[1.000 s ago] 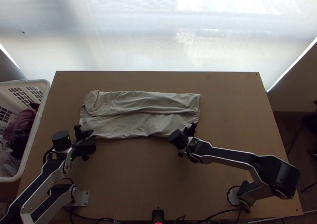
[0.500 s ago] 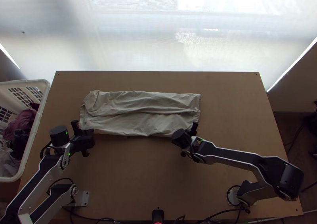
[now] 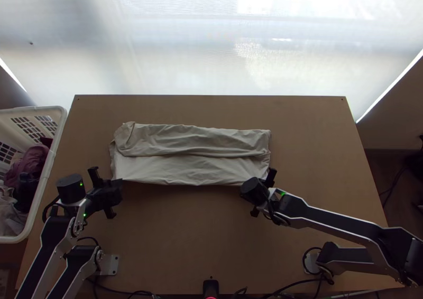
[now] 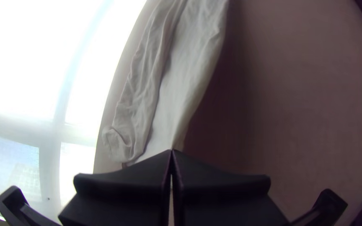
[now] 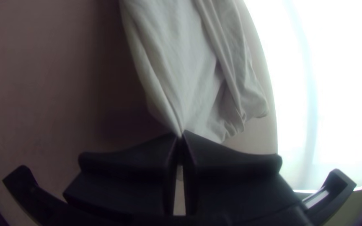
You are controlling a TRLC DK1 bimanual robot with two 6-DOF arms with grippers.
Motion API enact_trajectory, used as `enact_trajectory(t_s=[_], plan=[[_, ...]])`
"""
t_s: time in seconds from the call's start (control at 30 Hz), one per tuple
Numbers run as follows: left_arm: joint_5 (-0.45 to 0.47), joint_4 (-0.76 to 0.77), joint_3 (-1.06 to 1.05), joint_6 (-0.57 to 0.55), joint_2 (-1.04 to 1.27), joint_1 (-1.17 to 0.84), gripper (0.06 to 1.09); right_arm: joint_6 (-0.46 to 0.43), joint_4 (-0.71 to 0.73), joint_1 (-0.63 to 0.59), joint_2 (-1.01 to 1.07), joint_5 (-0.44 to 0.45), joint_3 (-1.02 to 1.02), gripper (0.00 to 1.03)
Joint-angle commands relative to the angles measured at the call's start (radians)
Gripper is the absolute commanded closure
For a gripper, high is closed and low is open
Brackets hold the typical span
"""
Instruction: Fold the t-shirt
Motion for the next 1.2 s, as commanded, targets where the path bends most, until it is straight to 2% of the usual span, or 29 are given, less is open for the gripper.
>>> enact_trajectory(t_s=[0.0,0.23,0.4,0.63,0.77,1.0,1.17], plan=[[0.013,-0.175,0.038,-0.008,-0.132,-0.006,1.05,0.019,-0.095,0.028,-0.087,-0.023,-0.012,1.00],[0.056,-0.397,0.158,-0.074,-0.144,-0.008,1.05,0.102,-0.314,0.025,-0.193,-0.153,0.034,1.00],[0.063,-0.468,0.196,-0.103,-0.140,-0.011,1.05,0.183,-0.457,0.011,-0.233,-0.260,0.080,1.00],[0.089,-0.613,0.284,-0.106,-0.132,-0.012,1.05,0.197,-0.553,-0.034,-0.282,-0.368,0.126,1.00],[0.089,-0.592,0.307,-0.097,-0.052,-0.012,1.05,0.180,-0.550,-0.113,-0.250,-0.412,0.185,1.00],[0.089,-0.406,0.324,-0.094,0.227,-0.017,1.05,0.172,-0.507,-0.268,-0.087,-0.546,0.259,1.00],[0.087,-0.323,0.396,-0.040,0.453,0.023,1.05,0.143,-0.481,-0.369,0.008,-0.616,0.287,1.00]])
